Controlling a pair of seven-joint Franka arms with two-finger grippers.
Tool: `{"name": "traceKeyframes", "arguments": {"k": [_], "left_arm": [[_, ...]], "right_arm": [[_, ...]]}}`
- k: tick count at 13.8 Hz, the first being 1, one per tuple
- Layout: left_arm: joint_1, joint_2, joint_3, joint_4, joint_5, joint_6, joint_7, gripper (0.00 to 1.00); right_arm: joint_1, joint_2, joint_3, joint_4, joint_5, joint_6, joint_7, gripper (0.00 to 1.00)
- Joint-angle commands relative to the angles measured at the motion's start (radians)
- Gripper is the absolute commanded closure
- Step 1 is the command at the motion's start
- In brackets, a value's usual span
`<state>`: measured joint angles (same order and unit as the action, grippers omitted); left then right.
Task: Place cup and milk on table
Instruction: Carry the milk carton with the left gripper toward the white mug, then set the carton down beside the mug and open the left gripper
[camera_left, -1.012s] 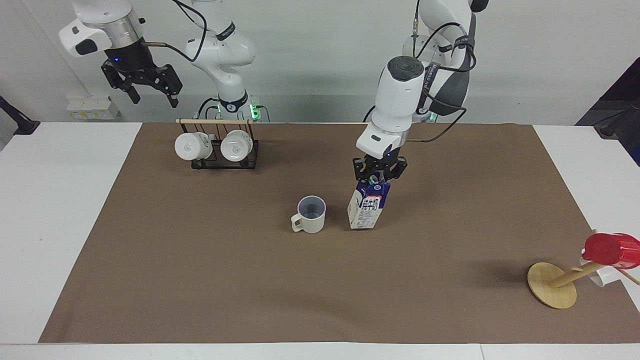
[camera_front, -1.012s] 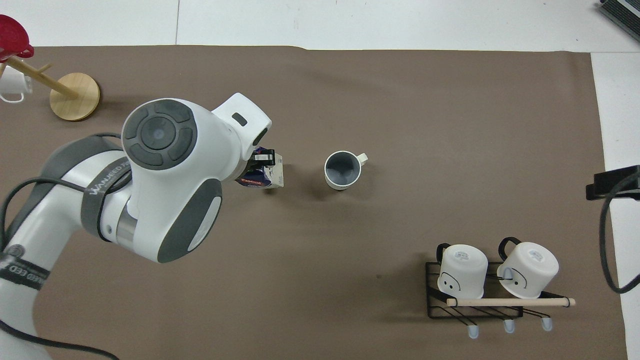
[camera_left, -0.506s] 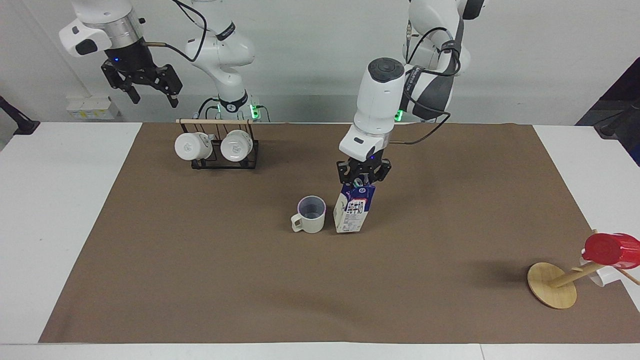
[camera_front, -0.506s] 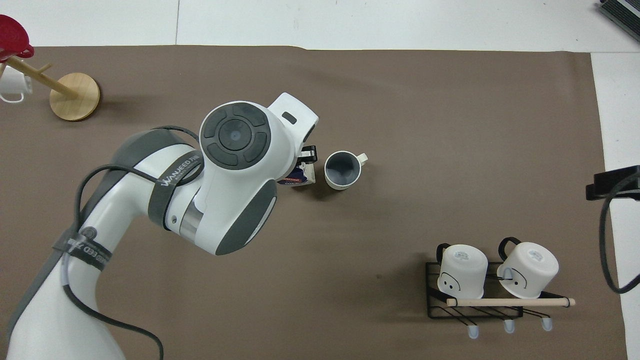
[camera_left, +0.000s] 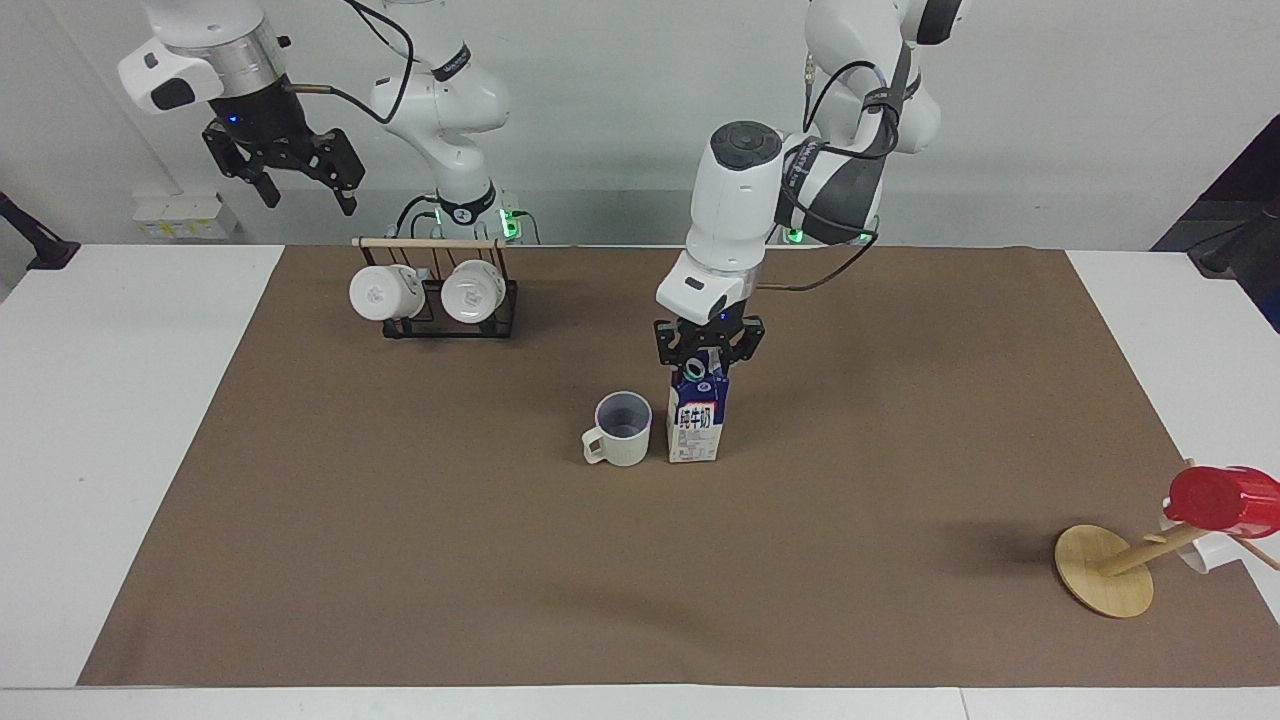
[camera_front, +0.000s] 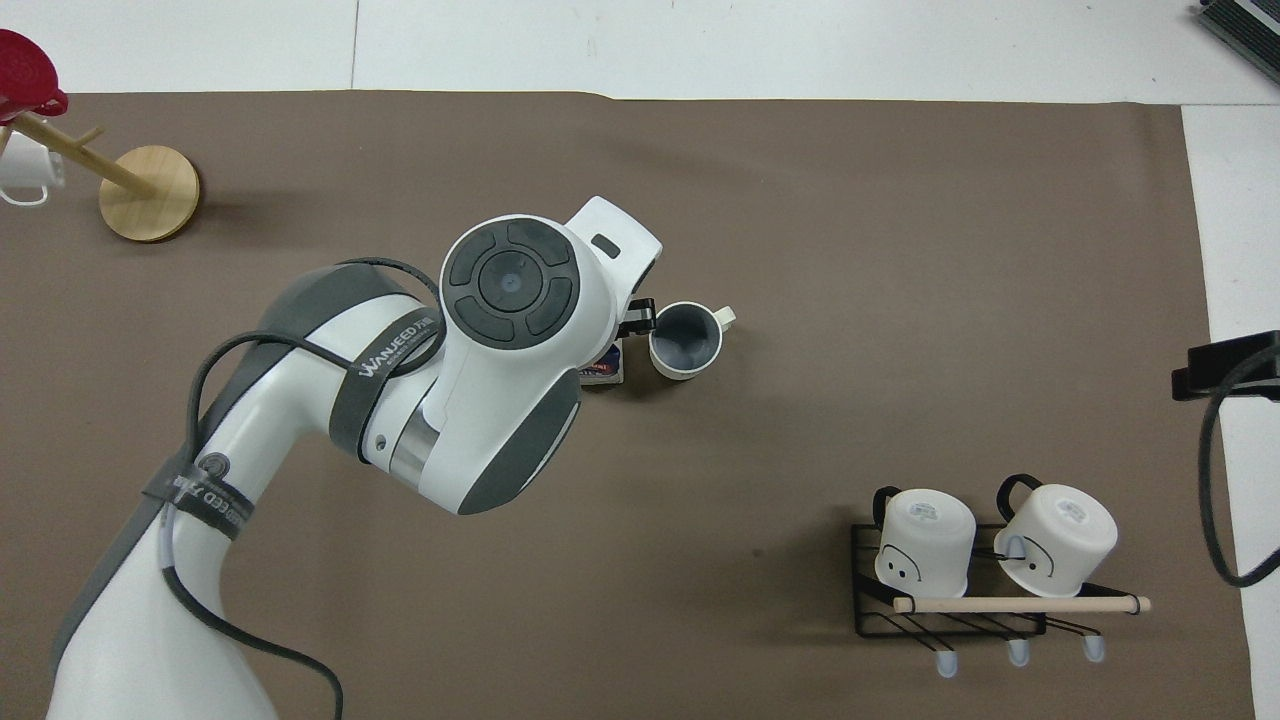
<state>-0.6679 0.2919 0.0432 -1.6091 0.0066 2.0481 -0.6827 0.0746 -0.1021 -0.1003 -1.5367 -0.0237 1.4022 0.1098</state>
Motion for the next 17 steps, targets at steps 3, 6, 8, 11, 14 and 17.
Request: {"name": "traceKeyframes", "arguments": {"k": [3, 6, 8, 11, 14, 17], "left_arm": [[-0.004, -0.025, 0.014, 0.026, 0.000, -0.006, 0.002, 0.00], [0.034, -0.129, 0.023, 0.008, -0.002, -0.061, 0.040, 0.00], [0.097, -0.201, 0.024, 0.009, -0.002, -0.155, 0.157, 0.00], [0.195, -0.269, 0.027, 0.009, -0.002, -0.245, 0.299, 0.00], [0.286, -0.296, 0.030, 0.020, -0.002, -0.293, 0.438, 0.00], [0.379, -0.300, 0.034, 0.044, -0.002, -0.319, 0.549, 0.00]], "right_arm": [[-0.012, -0.004, 0.007, 0.001, 0.018, 0.003, 0.013, 0.00], [-0.010, -0.004, 0.008, 0.001, 0.018, 0.003, 0.013, 0.00], [-0.012, -0.004, 0.007, 0.001, 0.018, 0.003, 0.013, 0.00], [-0.012, -0.004, 0.008, 0.001, 0.018, 0.003, 0.013, 0.00], [-0.012, -0.004, 0.008, 0.001, 0.018, 0.003, 0.013, 0.00], [-0.012, -0.004, 0.007, 0.001, 0.018, 0.003, 0.013, 0.00]]}}
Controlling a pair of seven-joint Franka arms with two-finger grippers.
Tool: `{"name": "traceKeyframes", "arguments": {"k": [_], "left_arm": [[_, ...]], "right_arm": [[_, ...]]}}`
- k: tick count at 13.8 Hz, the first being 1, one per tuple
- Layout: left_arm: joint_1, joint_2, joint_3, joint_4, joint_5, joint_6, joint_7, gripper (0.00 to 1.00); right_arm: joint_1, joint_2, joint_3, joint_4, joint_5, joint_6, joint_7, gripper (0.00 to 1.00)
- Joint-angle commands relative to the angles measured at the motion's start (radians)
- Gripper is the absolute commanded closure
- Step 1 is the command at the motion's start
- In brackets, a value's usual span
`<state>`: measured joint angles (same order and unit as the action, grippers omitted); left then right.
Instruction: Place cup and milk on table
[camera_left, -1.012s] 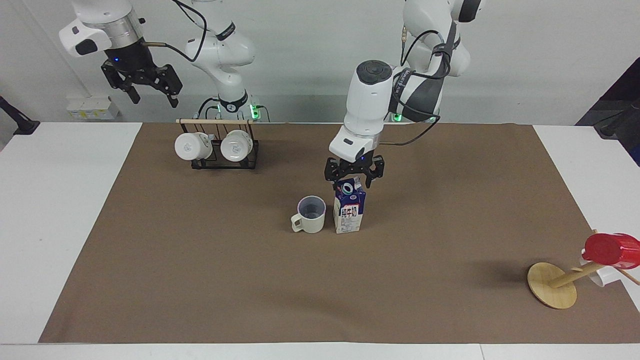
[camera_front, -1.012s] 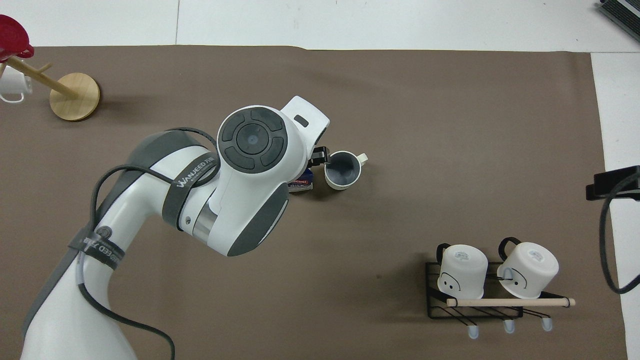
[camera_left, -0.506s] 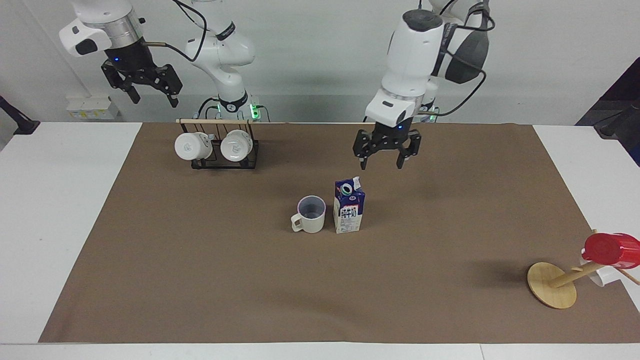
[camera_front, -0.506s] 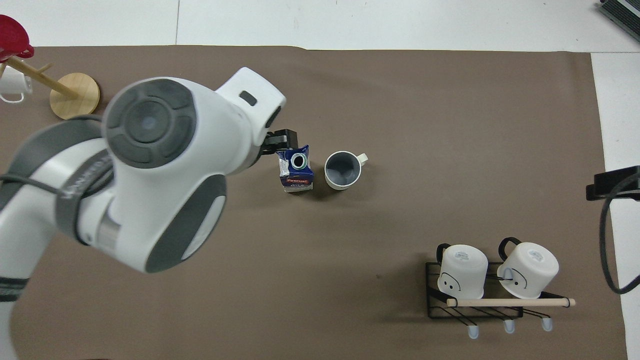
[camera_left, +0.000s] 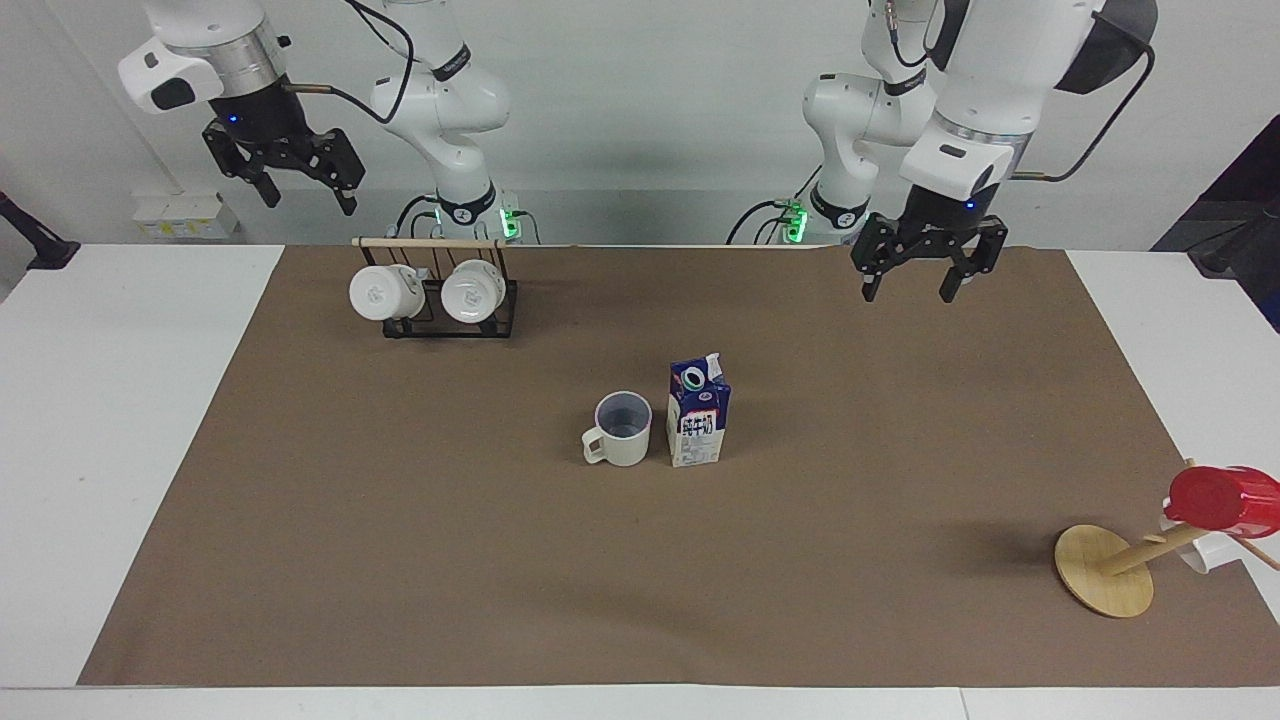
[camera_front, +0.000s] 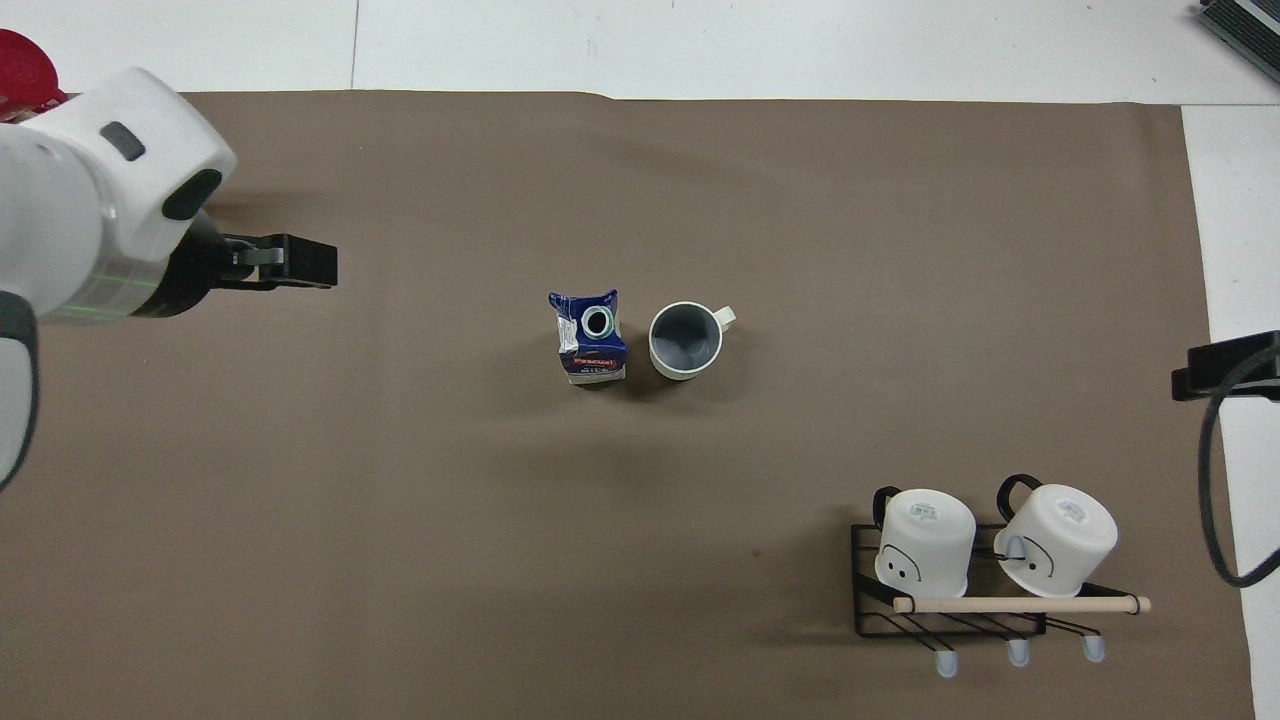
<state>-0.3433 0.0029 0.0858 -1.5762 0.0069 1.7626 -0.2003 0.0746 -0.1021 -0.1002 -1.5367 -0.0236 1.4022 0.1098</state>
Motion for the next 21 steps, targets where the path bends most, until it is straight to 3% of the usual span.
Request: {"name": "traceKeyframes", "arguments": {"k": [1, 7, 9, 21], "left_arm": [[0.085, -0.008, -0.008, 0.033, -0.002, -0.064, 0.132, 0.00], [0.174, 0.002, -0.008, 0.090, -0.001, -0.185, 0.281, 0.00], [0.201, 0.035, -0.008, 0.163, -0.008, -0.230, 0.317, 0.00], [0.202, 0.000, -0.009, 0.128, -0.008, -0.249, 0.301, 0.00]], "right_arm": [[-0.012, -0.004, 0.007, 0.001, 0.018, 0.003, 0.013, 0.00], [-0.012, -0.004, 0.008, 0.001, 0.018, 0.003, 0.013, 0.00], [-0.012, -0.004, 0.007, 0.001, 0.018, 0.003, 0.013, 0.00], [-0.012, -0.004, 0.007, 0.001, 0.018, 0.003, 0.013, 0.00]]}}
